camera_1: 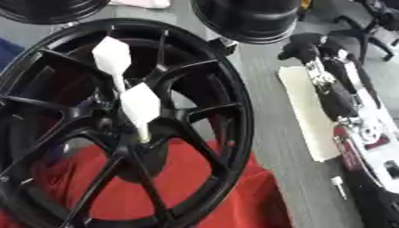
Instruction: Pull the pin out of the wheel hub.
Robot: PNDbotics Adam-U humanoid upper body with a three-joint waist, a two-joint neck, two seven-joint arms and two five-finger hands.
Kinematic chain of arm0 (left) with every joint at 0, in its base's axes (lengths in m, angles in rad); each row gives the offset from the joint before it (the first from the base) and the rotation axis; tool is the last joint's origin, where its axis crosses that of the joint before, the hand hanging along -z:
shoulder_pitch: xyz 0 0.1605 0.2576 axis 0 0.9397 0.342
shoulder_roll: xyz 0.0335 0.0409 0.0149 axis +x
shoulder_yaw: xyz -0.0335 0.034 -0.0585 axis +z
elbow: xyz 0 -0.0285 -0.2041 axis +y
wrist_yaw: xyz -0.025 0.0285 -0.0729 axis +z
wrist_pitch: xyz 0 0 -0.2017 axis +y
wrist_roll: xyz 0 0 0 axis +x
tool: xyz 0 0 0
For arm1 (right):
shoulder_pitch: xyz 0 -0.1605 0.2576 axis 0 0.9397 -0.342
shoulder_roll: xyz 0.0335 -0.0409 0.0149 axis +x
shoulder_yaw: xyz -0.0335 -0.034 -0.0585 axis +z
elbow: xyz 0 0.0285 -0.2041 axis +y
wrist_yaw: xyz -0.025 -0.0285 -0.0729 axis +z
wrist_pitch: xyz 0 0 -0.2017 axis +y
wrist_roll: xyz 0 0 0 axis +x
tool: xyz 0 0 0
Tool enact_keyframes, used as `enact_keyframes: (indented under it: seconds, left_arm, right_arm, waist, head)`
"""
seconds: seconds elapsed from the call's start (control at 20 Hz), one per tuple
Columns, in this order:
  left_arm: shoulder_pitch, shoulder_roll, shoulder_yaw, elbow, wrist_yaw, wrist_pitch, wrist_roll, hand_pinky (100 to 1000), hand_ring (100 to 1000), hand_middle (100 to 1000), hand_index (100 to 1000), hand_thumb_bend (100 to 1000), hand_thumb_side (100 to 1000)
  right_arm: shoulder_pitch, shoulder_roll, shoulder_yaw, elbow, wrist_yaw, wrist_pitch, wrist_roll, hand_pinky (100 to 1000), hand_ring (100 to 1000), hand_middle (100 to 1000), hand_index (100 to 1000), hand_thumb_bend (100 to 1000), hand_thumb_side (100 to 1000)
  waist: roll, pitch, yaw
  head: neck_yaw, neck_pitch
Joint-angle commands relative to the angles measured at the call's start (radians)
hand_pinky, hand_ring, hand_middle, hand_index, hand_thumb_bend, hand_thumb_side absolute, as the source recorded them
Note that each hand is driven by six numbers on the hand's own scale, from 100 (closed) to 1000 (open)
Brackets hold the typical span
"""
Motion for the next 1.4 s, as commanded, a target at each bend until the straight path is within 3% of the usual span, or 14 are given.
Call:
enact_keyframes:
  seconds: [0.05, 0.2, 0.35, 0.5, 0.7, 1.0, 1.4]
  left_arm:
    - [-0.035, 0.151, -0.005, -0.017, -0.040, -0.005, -0.015, 684, 782, 615, 706, 112, 529]
    - [-0.071, 0.252, -0.013, -0.017, -0.049, 0.013, -0.039, 691, 783, 620, 714, 112, 520]
    - [-0.113, 0.361, -0.032, -0.017, -0.061, 0.051, -0.124, 717, 794, 643, 737, 119, 520]
    - [-0.156, 0.447, -0.054, -0.017, -0.092, 0.097, -0.274, 745, 796, 660, 754, 123, 520]
    - [-0.213, 0.526, -0.089, -0.017, -0.148, 0.117, -0.494, 780, 799, 680, 771, 188, 511]
    - [-0.341, 0.539, -0.185, -0.017, -0.220, 0.129, -0.766, 805, 803, 693, 787, 226, 507]
    - [-0.571, 0.430, -0.311, -0.016, -0.329, 0.200, -1.025, 842, 807, 745, 832, 276, 510]
  right_arm:
    - [0.015, -0.007, -0.014, -0.021, 0.035, -0.025, -0.005, 869, 658, 619, 730, 100, 529]
    - [0.032, 0.004, -0.010, -0.021, 0.061, -0.034, -0.010, 869, 658, 620, 730, 100, 529]
    - [0.052, 0.008, -0.006, -0.021, 0.085, -0.043, -0.013, 869, 658, 620, 731, 100, 527]
    - [0.067, 0.013, -0.003, -0.021, 0.103, -0.050, -0.018, 868, 658, 620, 730, 100, 526]
    - [0.085, 0.016, 0.001, -0.021, 0.130, -0.050, -0.024, 868, 657, 619, 730, 100, 523]
    - [0.092, 0.027, 0.012, -0.021, 0.164, -0.046, -0.030, 868, 657, 619, 729, 100, 521]
    - [0.077, 0.021, 0.021, -0.021, 0.160, -0.051, -0.029, 869, 658, 621, 730, 100, 524]
  waist:
    - [0.010, -0.011, -0.009]
    - [0.019, -0.011, -0.022]
    - [0.031, -0.017, -0.039]
    - [0.039, -0.020, -0.049]
    - [0.050, -0.018, -0.054]
    - [0.056, -0.001, -0.069]
    - [0.061, 0.000, -0.093]
  head:
    - [0.010, -0.009]
    - [0.022, -0.013]
    - [0.036, -0.012]
    - [0.052, -0.004]
    - [0.054, -0.008]
    - [0.061, -0.022]
    - [0.091, -0.029]
